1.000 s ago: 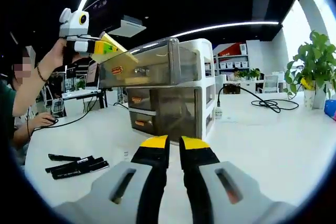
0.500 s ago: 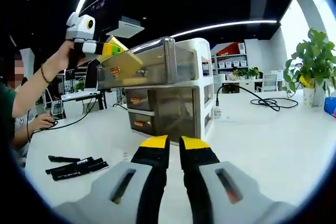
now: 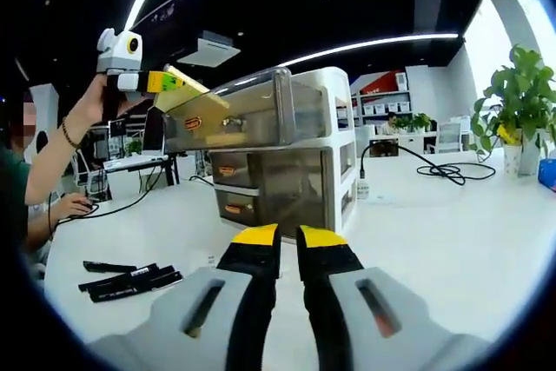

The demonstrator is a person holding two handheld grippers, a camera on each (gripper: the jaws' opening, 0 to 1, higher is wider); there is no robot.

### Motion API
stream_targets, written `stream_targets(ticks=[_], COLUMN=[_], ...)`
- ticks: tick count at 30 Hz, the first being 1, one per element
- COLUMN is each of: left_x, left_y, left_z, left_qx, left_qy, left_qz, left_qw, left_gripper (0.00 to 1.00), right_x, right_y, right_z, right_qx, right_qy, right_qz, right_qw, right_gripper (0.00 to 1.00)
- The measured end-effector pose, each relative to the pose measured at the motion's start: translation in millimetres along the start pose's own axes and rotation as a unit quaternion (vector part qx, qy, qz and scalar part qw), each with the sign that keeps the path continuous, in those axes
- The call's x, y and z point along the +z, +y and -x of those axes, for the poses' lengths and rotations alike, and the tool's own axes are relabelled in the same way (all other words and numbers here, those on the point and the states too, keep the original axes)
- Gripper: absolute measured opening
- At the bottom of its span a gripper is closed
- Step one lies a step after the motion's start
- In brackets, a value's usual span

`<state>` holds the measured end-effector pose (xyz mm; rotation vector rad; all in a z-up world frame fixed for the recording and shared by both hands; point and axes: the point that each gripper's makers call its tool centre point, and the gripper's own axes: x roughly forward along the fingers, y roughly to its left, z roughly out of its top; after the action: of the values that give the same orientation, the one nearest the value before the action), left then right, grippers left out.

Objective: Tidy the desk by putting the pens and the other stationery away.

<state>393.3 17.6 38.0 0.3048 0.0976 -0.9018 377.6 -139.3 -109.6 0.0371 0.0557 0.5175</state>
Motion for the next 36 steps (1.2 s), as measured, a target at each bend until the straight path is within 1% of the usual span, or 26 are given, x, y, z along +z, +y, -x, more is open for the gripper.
stream_targets(ticks=[6,10,12,14,16,18,20,21,22,23,24,25,26,27,28,29,30,31,33,35,36], left_x=[4.6,0.3,-4.7,-6.8,-7.9,-7.6,-8.5,-8.7,-6.3,-0.9,1.1,7.3,11.6,15.7,18.4,21.9,23.9,26.4,27.9,29.1,29.1], left_y=[-6.2,-6.3,-1.2,2.2,7.4,15.3,20.8,20.3,15.6,9.1,7.1,6.0,4.5,2.0,0.4,-1.8,-3.4,-8.9,-17.9,-22.7,-23.3], left_z=[5,-2,-7,-13,-20,-24,-26,-24,-22,-17,-15,-11,-8,-3,0,6,10,16,27,37,39], left_qx=[-0.003,-0.004,0.0,-0.002,-0.002,0.009,0.011,0.007,-0.005,-0.021,-0.026,-0.029,-0.042,-0.058,-0.064,-0.066,-0.064,-0.069,-0.083,-0.09,-0.09], left_qy=[-0.001,0.007,0.011,0.012,0.016,0.018,0.017,0.012,0.001,-0.019,-0.025,-0.045,-0.055,-0.064,-0.072,-0.085,-0.097,-0.113,-0.133,-0.149,-0.152], left_qz=[-0.003,-0.008,-0.003,0.009,0.01,0.023,0.038,0.047,0.055,0.074,0.08,0.113,0.126,0.13,0.125,0.106,0.102,0.099,0.102,0.104,0.104], left_qw=[1.0,0.9999,0.9999,0.9999,0.9998,0.9995,0.9991,0.9988,0.9985,0.9968,0.9961,0.9921,0.9896,0.9878,0.9875,0.9885,0.988,0.9863,0.9824,0.9792,0.9787], left_gripper=[0.18,0.18,0.19,0.19,0.2,0.21,0.23,0.25,0.26,0.26,0.26,0.29,0.35,0.39,0.4,0.39,0.38,0.37,0.37,0.35,0.34], right_x=[4.3,5.1,4.4,4.0,4.0,3.2,2.3,2.8,3.7,4.6,5.4,5.5,5.7,6.4,7.0,6.9,5.9,4.7,1.9,0.8,1.1], right_y=[0,1,1,1,0,-1,-1,-1,-1,0,0,0,1,2,3,3,3,3,1,1,1], right_z=[2,2,1,1,1,1,1,1,1,2,2,2,2,2,2,2,1,1,0,1,1], right_qx=[-0.001,0.002,0.003,0.003,0.001,0.0,0.0,0.0,0.0,0.0,0.0,0.0,0.002,0.005,0.007,0.007,0.007,0.006,0.003,0.001,0.001], right_qy=[-0.007,-0.008,-0.007,-0.006,-0.006,-0.005,-0.002,-0.003,-0.005,-0.006,-0.008,-0.008,-0.008,-0.009,-0.011,-0.011,-0.01,-0.007,-0.003,-0.001,-0.002], right_qz=[0.0,-0.002,-0.002,-0.002,-0.002,-0.001,-0.001,-0.001,0.0,0.0,0.0,-0.001,-0.004,-0.004,-0.004,-0.004,-0.004,-0.005,-0.005,-0.005,-0.005], right_qw=[1.0,1.0,1.0,1.0,1.0,1.0,1.0,1.0,1.0,1.0,1.0,1.0,1.0,0.9999,0.9999,0.9999,0.9999,0.9999,1.0,1.0,1.0], right_gripper=[0.11,0.11,0.11,0.11,0.11,0.11,0.11,0.11,0.11,0.11,0.11,0.11,0.11,0.11,0.11,0.11,0.11,0.11,0.11,0.11,0.11])
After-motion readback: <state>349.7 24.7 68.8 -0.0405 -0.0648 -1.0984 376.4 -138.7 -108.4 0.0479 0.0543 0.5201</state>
